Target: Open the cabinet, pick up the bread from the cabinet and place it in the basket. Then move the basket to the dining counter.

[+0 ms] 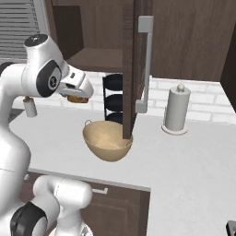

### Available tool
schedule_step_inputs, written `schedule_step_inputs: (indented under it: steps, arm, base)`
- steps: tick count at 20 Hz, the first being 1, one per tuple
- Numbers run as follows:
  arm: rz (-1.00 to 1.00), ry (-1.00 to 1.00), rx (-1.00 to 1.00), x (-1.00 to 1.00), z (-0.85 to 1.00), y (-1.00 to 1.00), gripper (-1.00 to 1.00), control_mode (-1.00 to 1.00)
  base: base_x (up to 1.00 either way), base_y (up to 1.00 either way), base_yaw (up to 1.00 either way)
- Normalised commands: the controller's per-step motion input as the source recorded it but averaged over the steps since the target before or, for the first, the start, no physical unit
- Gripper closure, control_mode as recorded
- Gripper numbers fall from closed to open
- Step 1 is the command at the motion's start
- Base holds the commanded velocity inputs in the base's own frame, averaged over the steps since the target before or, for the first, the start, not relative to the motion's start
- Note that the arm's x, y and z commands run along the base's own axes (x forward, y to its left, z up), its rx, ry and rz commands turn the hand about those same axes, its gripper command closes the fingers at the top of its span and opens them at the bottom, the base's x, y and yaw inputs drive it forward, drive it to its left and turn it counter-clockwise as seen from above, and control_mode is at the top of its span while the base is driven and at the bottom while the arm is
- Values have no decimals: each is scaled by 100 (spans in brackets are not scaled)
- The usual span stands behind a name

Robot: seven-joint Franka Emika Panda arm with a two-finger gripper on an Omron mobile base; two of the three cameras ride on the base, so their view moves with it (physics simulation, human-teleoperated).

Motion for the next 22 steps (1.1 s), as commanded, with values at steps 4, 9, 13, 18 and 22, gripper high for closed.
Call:
schedule_step_inputs:
  steps: [4,9,13,18,22]
  arm:
    - [0,9,0,-3,-72,-1,100,-100]
    - [-2,11,0,6,-71,-5,100,-100]
    - [-8,23,0,50,-79,-35,100,-100]
    - [-11,24,1,79,-84,-59,100,-100]
    - [-8,15,7,73,-67,-19,100,-100]
  base:
    - [0,0,0]
    - [0,0,0]
    - [0,0,0]
    - [0,0,0]
    - [0,0,0]
